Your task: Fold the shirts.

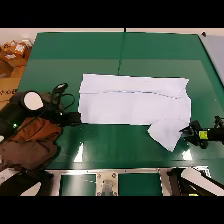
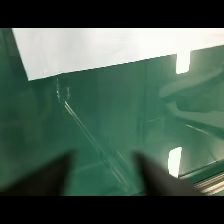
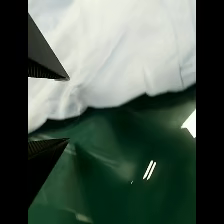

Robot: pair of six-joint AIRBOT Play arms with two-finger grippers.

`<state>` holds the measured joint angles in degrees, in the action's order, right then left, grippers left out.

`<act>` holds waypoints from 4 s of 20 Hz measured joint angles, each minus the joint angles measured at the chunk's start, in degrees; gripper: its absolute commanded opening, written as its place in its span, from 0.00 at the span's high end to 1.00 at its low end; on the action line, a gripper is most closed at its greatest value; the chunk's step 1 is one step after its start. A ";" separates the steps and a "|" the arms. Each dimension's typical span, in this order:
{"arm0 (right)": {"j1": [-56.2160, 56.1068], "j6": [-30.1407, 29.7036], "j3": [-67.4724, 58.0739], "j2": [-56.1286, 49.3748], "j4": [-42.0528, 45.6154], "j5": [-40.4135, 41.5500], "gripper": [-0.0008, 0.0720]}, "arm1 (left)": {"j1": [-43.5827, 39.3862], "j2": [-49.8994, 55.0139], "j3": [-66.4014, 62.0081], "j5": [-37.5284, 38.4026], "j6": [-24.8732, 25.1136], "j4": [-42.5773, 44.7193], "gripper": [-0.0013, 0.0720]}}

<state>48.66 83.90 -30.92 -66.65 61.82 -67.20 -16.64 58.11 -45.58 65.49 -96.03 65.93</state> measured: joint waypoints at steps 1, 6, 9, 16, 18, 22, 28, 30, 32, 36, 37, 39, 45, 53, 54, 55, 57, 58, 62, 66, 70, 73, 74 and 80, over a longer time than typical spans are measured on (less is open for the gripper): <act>-0.04 -1.60 0.20 -1.20 -2.32 0.39 0.41 | 0.00 -0.31 1.38 -1.27 -1.11 -0.63 0.01; -0.09 -6.32 -0.42 -3.91 -9.49 1.97 0.41 | -5.29 -0.94 10.36 -13.84 -6.40 -6.95 0.01; -0.09 -7.37 -0.85 -4.35 -11.50 2.40 0.41 | -10.12 -0.98 16.48 -27.54 -12.76 -8.83 0.01; -0.09 -8.02 -1.09 -4.55 -12.96 2.60 0.41 | -13.11 5.49 20.35 -53.29 -21.81 -12.59 0.01; -0.20 -8.04 -1.09 -4.55 -13.14 2.29 0.41 | -13.33 8.02 19.17 -56.50 -22.23 -13.11 0.02; -1.73 -8.09 -1.09 -4.57 -12.92 0.17 0.41 | -13.35 11.30 17.05 -57.35 -22.23 -13.44 0.65; -2.32 -8.11 -2.16 -4.55 -10.36 -3.08 0.51 | -13.40 12.11 15.61 -53.13 -17.64 -13.75 0.94; -1.70 -8.11 -3.21 -4.48 -9.75 -4.94 0.65 | -13.40 12.15 15.45 -51.74 -16.02 -13.79 0.94; -1.11 -8.11 -3.93 -4.31 -9.33 -6.67 0.80 | -13.38 12.17 15.37 -50.77 -14.47 -13.84 0.94; -0.66 -8.11 -4.46 -4.11 -6.99 -8.92 0.97 | -13.38 12.20 15.30 -49.11 -11.74 -13.92 0.94; -0.61 -8.09 -4.55 -4.09 -6.60 -9.31 0.97 | -13.35 12.20 15.26 -48.63 -11.10 -13.90 0.94; -0.48 -7.98 -4.74 -4.00 -5.64 -9.86 0.97 | -13.27 12.09 15.19 -46.77 -9.46 -13.84 0.94; 0.04 -1.51 -9.14 -0.94 3.02 -13.16 0.97 | -7.15 12.28 9.51 -25.24 -3.58 -7.08 0.94; -3.41 2.43 -21.66 2.58 -0.55 -17.22 0.97 | -4.24 12.92 -10.69 -6.47 1.64 3.08 0.94; -4.68 2.54 -23.67 2.16 -1.70 -16.87 0.97 | -4.15 13.60 -12.92 -6.23 2.08 3.61 0.94; -5.70 2.60 -25.59 1.42 -2.97 -16.11 0.97 | -4.11 14.64 -15.17 -5.97 2.45 4.24 0.94; -7.98 2.75 -29.66 -1.25 -5.75 -14.36 0.97 | -3.85 17.57 -19.19 -6.08 2.91 4.83 0.94; -9.16 2.78 -31.78 -3.26 -6.97 -13.29 0.97 | -3.50 19.43 -21.18 -6.67 2.99 5.03 0.94; -13.38 1.86 -38.88 -13.53 -10.73 -8.46 0.96 | -1.90 28.89 -29.51 -8.02 3.82 5.11 0.94; -16.65 -1.53 -44.04 -25.70 -15.50 -0.90 0.81 | -1.36 38.71 -36.83 -13.44 5.53 2.40 0.53; -16.39 -5.51 -50.18 -34.58 -19.32 3.15 0.24 | -0.81 42.64 -41.05 -20.76 5.90 1.16 0.09; -11.89 -9.73 -55.52 -36.98 -19.15 1.29 0.24 | 2.03 42.56 -46.12 -19.67 5.90 3.08 0.09; -9.79 -11.52 -56.89 -37.42 -18.58 -0.24 0.24 | 3.48 42.23 -48.28 -17.31 5.86 3.58 0.09; -1.51 -21.09 -59.87 -41.77 -16.76 -9.25 0.15 | 8.83 41.55 -56.52 -3.02 3.67 3.43 0.91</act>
<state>47.16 62.81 -90.78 -108.42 45.06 -76.44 -7.81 99.66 -102.10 62.48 -92.36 69.36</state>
